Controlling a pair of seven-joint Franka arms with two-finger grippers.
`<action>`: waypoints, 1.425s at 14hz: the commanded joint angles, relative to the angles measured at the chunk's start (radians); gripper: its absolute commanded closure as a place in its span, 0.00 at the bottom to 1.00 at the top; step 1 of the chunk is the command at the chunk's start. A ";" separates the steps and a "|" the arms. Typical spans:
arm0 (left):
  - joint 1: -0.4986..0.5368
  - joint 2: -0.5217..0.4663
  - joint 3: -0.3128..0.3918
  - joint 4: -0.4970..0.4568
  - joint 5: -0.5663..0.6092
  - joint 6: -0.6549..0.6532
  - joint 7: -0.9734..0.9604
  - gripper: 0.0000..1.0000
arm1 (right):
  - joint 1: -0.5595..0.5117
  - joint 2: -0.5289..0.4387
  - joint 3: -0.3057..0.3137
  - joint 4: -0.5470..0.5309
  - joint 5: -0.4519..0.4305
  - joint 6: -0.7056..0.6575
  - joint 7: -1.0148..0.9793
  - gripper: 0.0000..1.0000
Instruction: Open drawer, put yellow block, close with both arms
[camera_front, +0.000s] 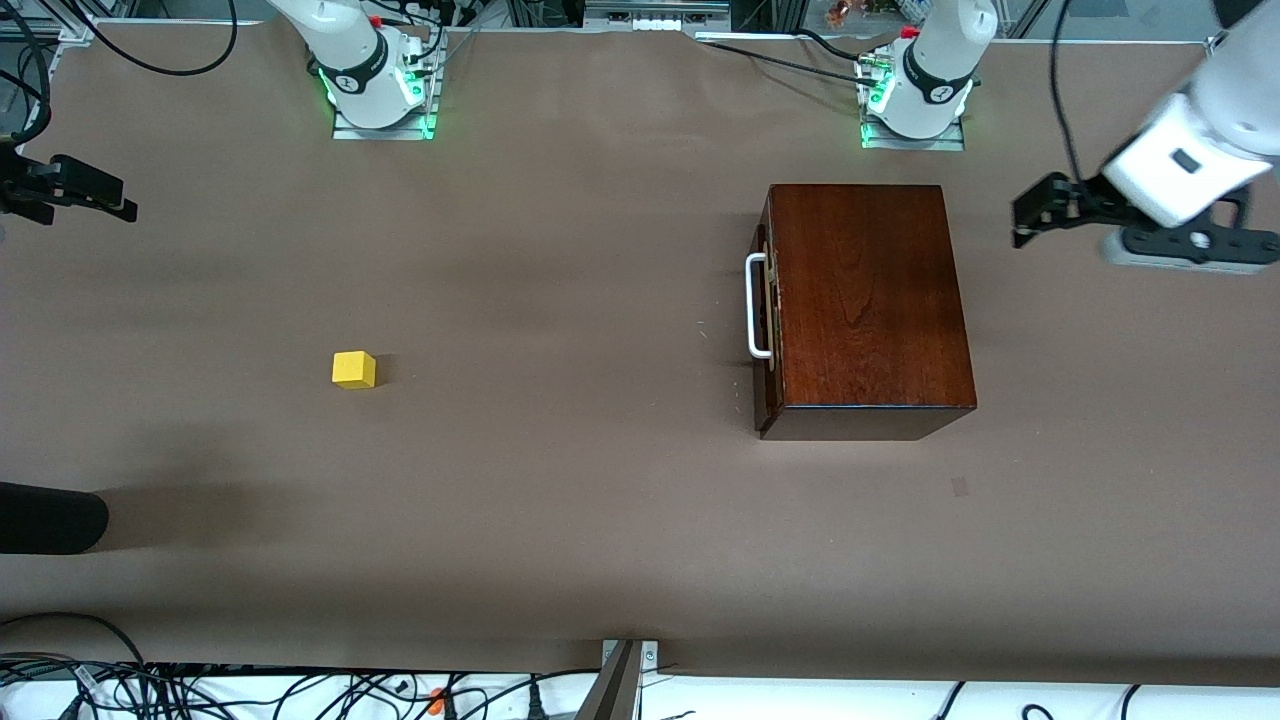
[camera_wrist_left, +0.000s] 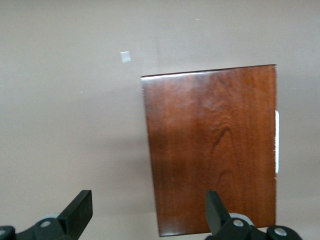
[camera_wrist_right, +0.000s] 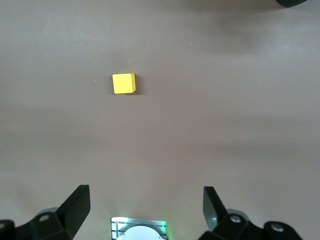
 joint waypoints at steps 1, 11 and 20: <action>-0.006 0.002 -0.107 -0.005 0.020 0.009 -0.135 0.00 | -0.010 -0.004 0.006 0.000 0.006 -0.009 0.007 0.00; -0.147 0.186 -0.435 0.062 0.170 0.035 -0.610 0.00 | -0.010 -0.004 0.006 0.000 0.007 -0.009 0.007 0.00; -0.224 0.390 -0.434 0.052 0.319 0.196 -0.823 0.00 | -0.010 -0.004 0.006 -0.001 0.007 -0.009 0.007 0.00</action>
